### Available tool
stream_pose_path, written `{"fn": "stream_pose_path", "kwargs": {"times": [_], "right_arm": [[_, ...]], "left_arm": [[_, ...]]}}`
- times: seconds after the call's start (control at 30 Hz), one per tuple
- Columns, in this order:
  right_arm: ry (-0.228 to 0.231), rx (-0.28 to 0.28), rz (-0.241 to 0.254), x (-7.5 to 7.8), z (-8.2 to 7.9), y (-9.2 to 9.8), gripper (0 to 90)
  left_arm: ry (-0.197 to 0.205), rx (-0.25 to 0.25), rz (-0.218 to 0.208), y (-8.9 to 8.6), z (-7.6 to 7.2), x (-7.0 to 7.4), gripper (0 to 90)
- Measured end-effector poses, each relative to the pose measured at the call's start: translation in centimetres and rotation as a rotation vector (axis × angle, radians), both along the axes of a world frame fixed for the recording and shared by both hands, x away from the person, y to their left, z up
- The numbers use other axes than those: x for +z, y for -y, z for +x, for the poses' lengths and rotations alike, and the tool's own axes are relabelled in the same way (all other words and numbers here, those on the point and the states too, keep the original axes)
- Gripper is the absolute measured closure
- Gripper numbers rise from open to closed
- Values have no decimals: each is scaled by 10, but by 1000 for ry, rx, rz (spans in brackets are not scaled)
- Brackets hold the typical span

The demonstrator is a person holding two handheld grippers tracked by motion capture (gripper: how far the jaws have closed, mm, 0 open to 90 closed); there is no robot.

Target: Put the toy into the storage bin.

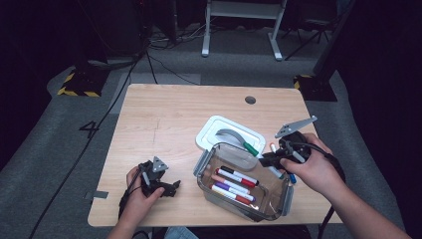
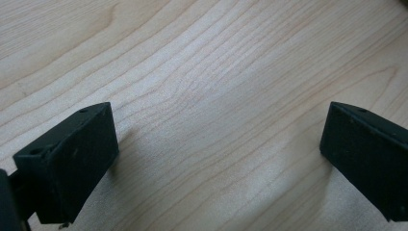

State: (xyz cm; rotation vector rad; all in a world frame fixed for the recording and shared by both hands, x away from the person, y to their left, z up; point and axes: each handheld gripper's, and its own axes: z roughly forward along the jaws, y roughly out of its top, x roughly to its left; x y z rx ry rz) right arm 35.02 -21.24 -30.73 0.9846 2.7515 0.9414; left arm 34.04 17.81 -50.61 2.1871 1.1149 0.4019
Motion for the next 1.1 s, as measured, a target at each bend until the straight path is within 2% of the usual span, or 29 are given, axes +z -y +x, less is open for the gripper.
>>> {"fn": "stream_pose_path", "kwargs": {"times": [0.07, 0.43, 0.47, 0.67, 0.8, 1.1], "right_arm": [[-18, 36, 0, -2, -5, -9, 770], [-73, 132, -27, -14, -16, -37, 770], [-89, 149, -31, -18, -17, -43, 770], [-114, 185, -55, -29, -18, -57, 770], [-145, 214, -80, -41, -17, -69, 770], [-209, 256, -121, -63, -14, -83, 770]], "left_arm": [[0, 0, 0, 0, 0, 0, 2], [0, 0, 0, 0, 0, 0, 1], [0, 0, 0, 0, 0, 0, 1], [0, 0, 0, 0, 0, 0, 1], [0, 0, 0, 0, 0, 0, 1], [2, -2, 4, 0, 0, 0, 2]]}}
